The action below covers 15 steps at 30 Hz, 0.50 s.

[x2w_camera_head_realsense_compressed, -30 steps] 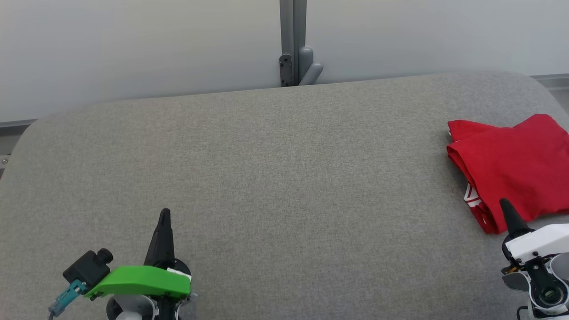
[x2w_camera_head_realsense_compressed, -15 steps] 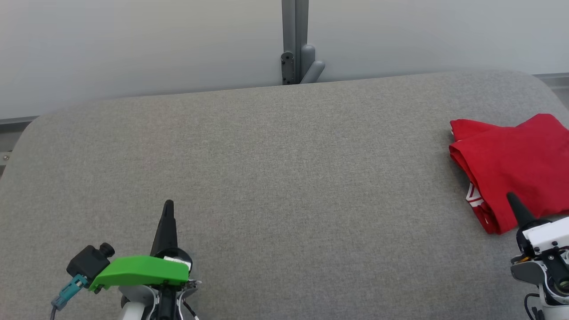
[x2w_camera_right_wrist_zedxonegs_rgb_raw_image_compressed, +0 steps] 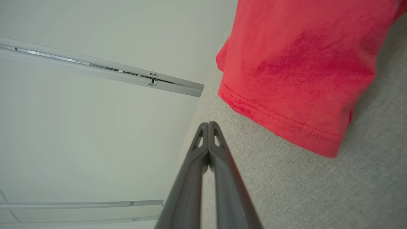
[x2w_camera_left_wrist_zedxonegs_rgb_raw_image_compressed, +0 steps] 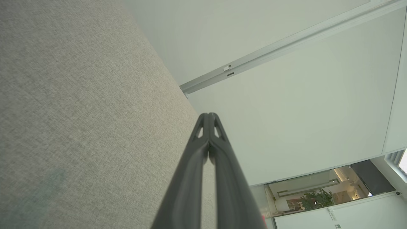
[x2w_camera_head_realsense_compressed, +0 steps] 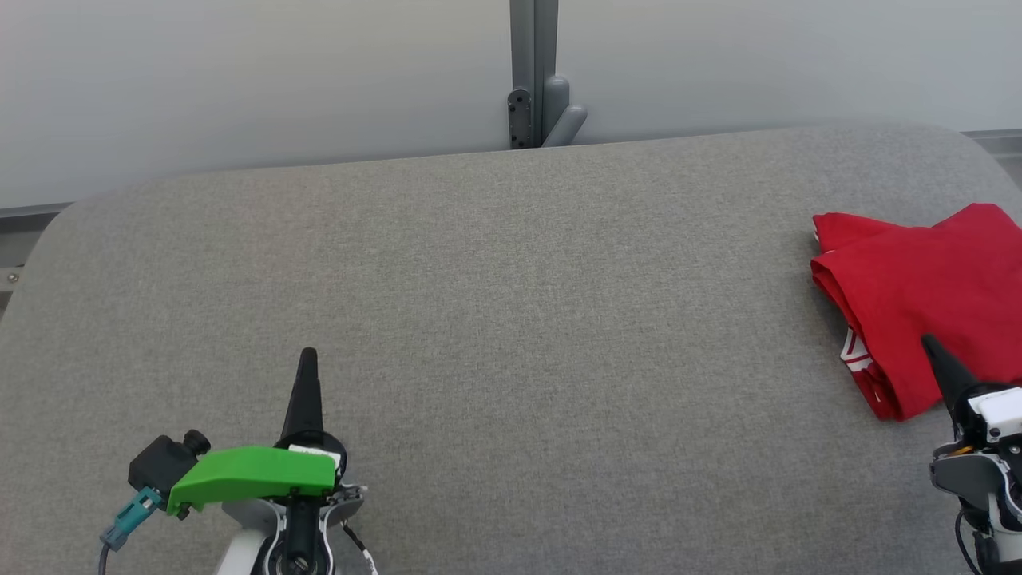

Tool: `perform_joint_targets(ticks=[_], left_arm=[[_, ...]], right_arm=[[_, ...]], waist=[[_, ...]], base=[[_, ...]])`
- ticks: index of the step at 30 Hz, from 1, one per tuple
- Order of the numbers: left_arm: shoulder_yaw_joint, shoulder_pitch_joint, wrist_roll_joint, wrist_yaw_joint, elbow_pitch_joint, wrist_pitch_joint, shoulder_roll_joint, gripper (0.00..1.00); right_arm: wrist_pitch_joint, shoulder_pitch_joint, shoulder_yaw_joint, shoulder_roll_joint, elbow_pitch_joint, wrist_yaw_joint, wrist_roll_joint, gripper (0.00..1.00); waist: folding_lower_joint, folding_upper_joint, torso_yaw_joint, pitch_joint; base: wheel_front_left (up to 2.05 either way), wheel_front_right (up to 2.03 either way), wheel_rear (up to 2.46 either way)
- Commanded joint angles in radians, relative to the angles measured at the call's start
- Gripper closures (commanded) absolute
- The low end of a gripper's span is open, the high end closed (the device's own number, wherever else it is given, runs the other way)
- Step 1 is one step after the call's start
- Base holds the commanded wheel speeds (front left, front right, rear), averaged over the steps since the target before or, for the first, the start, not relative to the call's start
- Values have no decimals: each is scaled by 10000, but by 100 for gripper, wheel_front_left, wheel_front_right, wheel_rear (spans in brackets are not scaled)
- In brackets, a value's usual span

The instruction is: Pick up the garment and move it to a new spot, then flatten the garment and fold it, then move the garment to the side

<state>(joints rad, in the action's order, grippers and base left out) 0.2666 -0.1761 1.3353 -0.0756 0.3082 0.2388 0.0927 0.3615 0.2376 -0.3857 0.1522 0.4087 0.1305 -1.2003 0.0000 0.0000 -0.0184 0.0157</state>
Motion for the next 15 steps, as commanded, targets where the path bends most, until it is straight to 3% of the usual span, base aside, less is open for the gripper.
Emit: perform_joint_targets(ticks=[1,15], left_arm=[[6,-282,278,-83,8,48,-6,100],[85,-607,1448,-256,311,109,-154,100]], right_arm=[[94,255,-110,102,32,6,-236,100],[641,634,-545,189,512,5,-1432,100]], waist=[[0,0,5,5],[0,0,58,66]], base=[[0,0,0],[0,0,0]])
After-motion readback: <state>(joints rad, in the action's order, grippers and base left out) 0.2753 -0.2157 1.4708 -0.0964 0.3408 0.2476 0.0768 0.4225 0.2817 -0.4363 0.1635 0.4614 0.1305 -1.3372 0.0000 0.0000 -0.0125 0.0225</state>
